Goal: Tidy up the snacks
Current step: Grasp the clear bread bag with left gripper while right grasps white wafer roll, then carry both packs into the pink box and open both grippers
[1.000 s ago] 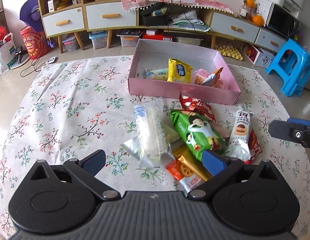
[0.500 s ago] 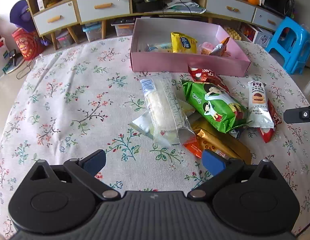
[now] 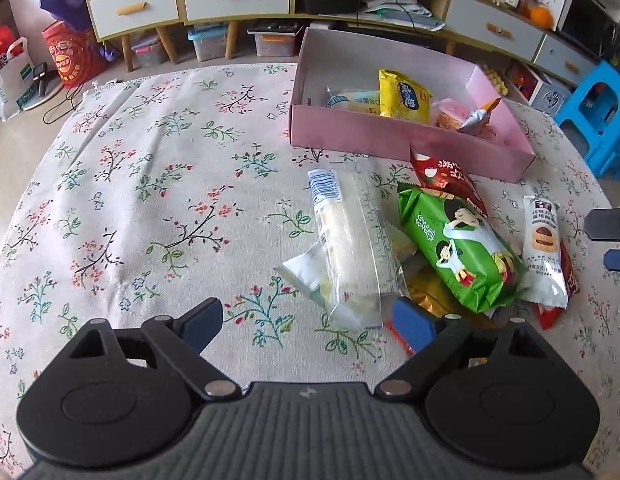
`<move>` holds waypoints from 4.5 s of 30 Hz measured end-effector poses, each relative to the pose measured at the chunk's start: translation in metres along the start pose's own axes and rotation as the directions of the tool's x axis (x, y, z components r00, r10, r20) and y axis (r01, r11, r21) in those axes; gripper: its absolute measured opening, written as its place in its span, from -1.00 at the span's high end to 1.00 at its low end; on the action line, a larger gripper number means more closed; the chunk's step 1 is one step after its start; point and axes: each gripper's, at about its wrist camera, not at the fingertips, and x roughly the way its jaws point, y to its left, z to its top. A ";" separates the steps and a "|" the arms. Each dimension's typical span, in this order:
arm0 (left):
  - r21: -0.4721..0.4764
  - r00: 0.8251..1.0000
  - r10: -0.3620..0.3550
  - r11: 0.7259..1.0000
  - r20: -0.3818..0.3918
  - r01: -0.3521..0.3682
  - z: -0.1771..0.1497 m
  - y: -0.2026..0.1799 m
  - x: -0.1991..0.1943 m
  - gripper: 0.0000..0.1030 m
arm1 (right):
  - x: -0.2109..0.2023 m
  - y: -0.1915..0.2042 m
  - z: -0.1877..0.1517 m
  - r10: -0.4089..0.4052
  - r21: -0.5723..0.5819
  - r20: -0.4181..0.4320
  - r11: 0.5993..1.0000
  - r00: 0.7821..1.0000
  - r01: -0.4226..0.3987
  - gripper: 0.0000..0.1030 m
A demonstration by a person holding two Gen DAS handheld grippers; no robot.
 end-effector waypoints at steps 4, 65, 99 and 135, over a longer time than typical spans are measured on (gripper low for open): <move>-0.023 1.000 -0.023 0.999 0.019 0.023 0.006 0.002 0.000 -0.81 | 0.007 0.001 0.003 0.015 0.014 0.011 1.000 1.000 -0.016 -0.95; -0.099 0.988 -0.149 0.983 0.050 0.154 0.012 0.001 0.004 0.55 | 0.008 -0.026 0.003 0.046 0.267 0.063 0.962 0.997 -0.061 0.42; -0.036 0.933 -0.227 0.968 0.279 0.246 0.107 -0.032 0.013 0.66 | -0.002 -0.003 0.090 0.170 0.216 0.257 0.949 0.951 -0.228 0.42; -0.152 0.956 -0.140 0.971 0.259 0.183 0.132 -0.027 0.080 0.39 | 0.097 0.003 0.109 0.145 0.174 0.241 0.966 0.960 -0.190 0.36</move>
